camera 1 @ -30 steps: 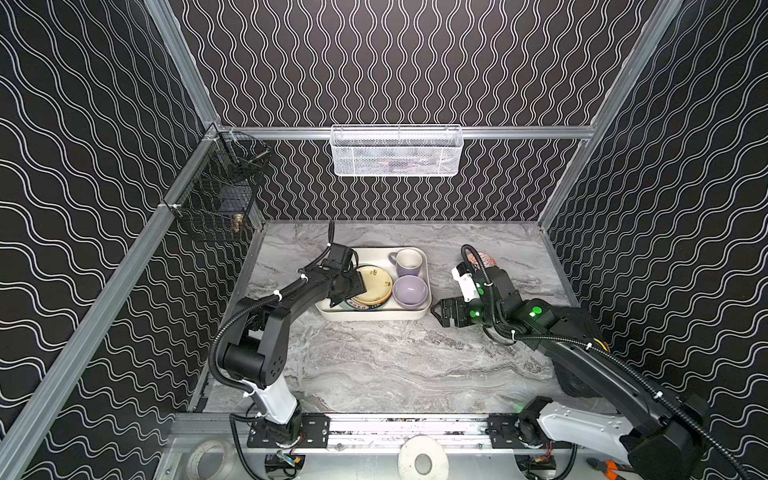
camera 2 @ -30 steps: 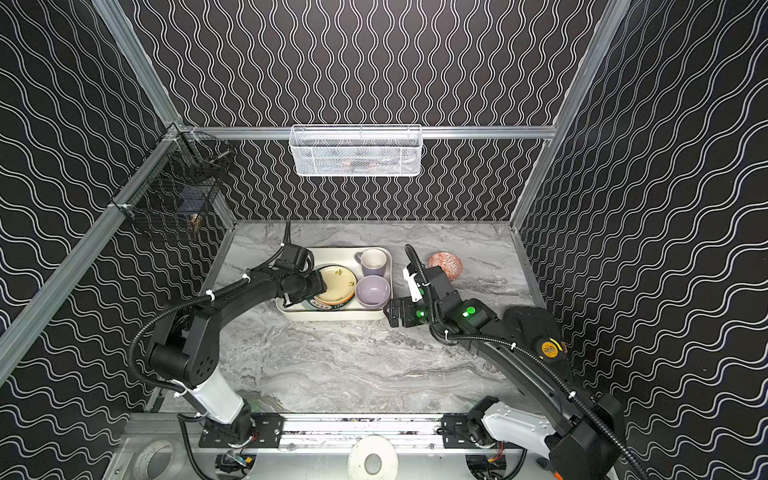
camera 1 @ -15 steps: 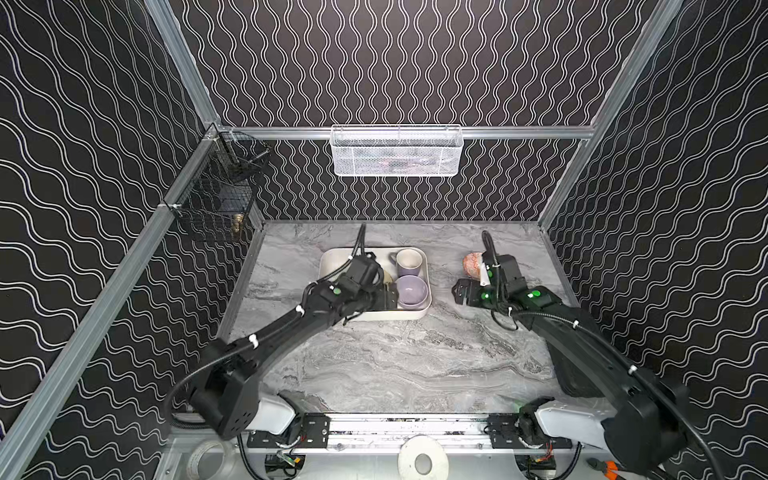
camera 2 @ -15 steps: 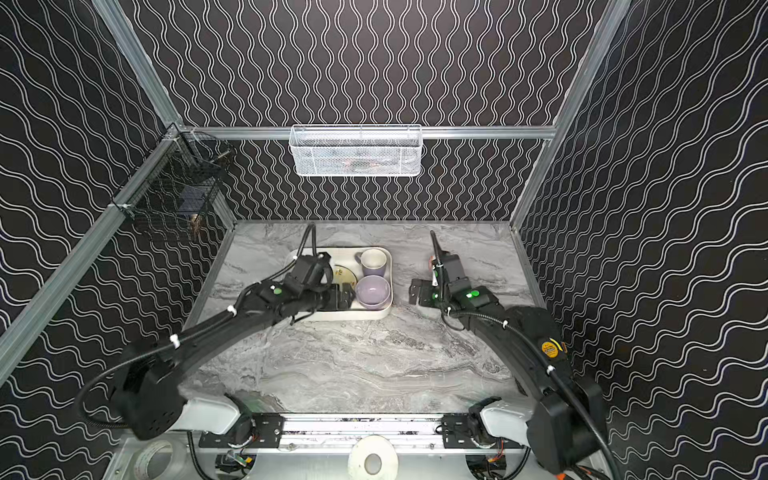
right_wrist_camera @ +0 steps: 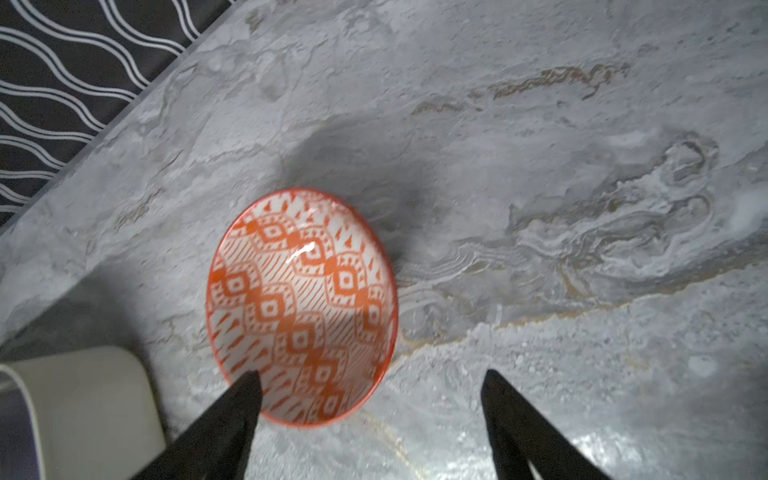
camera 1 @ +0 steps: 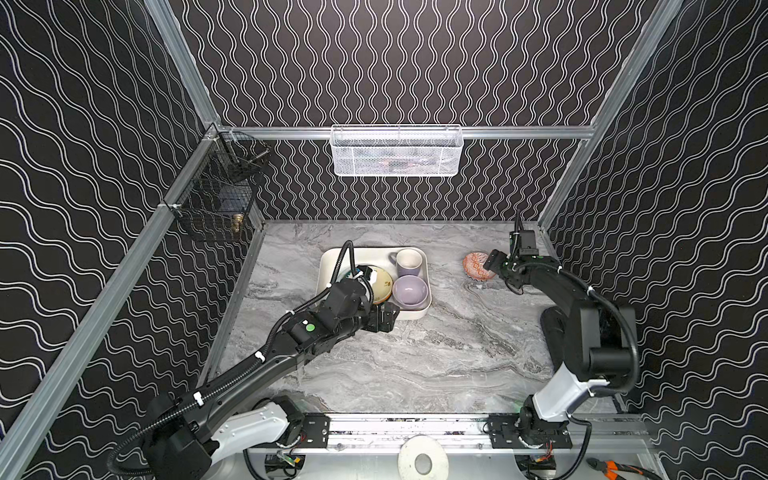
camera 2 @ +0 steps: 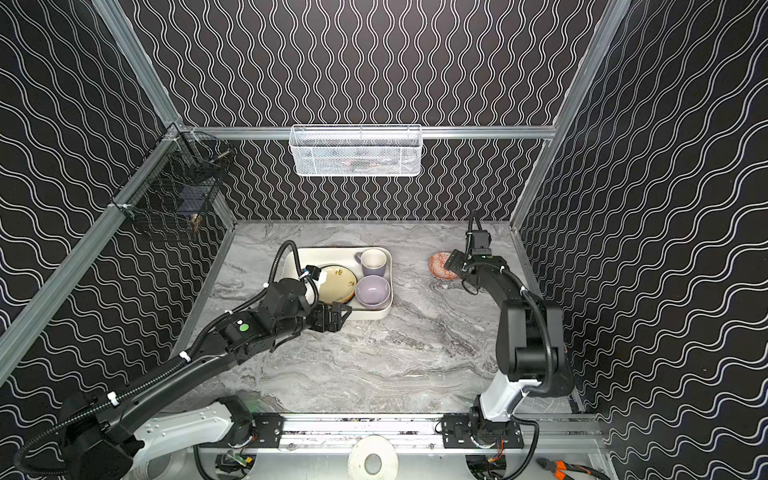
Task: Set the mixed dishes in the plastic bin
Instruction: 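Move the right gripper to the red-patterned bowl while the left gripper withdraws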
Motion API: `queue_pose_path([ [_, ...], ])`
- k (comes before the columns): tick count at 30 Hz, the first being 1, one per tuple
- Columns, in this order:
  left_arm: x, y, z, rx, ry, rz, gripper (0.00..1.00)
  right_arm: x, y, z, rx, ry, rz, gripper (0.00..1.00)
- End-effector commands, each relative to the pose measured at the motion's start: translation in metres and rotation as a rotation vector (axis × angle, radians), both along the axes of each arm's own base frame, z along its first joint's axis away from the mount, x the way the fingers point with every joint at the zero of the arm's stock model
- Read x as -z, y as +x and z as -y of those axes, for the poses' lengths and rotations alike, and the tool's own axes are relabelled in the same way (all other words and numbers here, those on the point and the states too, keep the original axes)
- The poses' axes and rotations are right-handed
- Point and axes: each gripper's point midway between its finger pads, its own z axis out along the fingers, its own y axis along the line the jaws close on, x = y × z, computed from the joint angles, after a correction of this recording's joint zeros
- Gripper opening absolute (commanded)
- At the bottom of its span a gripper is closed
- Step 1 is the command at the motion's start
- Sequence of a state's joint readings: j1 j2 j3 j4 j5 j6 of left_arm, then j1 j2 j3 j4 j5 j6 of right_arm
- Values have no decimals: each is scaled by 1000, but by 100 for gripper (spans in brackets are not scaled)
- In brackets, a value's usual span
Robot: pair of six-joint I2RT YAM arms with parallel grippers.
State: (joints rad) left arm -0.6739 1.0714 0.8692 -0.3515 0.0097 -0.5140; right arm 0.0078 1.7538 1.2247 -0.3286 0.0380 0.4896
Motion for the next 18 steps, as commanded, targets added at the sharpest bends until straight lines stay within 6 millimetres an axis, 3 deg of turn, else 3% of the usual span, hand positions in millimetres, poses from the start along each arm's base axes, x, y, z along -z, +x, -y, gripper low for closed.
queue_pose_path([
  [1,-5,0,-3,11,31,30,99,1,17,5,14,36,24,78],
  [7,-9,6,4,33,45,31,99,11,36,8,1,52,9,61],
  [9,-10,9,5,38,57,30,99,31,38,4,-15,76,-26,56],
  [13,-9,12,11,51,59,24,99,51,39,-1,-24,101,-62,54],
  [18,-3,14,11,47,78,8,99,62,36,1,-22,88,-94,37],
])
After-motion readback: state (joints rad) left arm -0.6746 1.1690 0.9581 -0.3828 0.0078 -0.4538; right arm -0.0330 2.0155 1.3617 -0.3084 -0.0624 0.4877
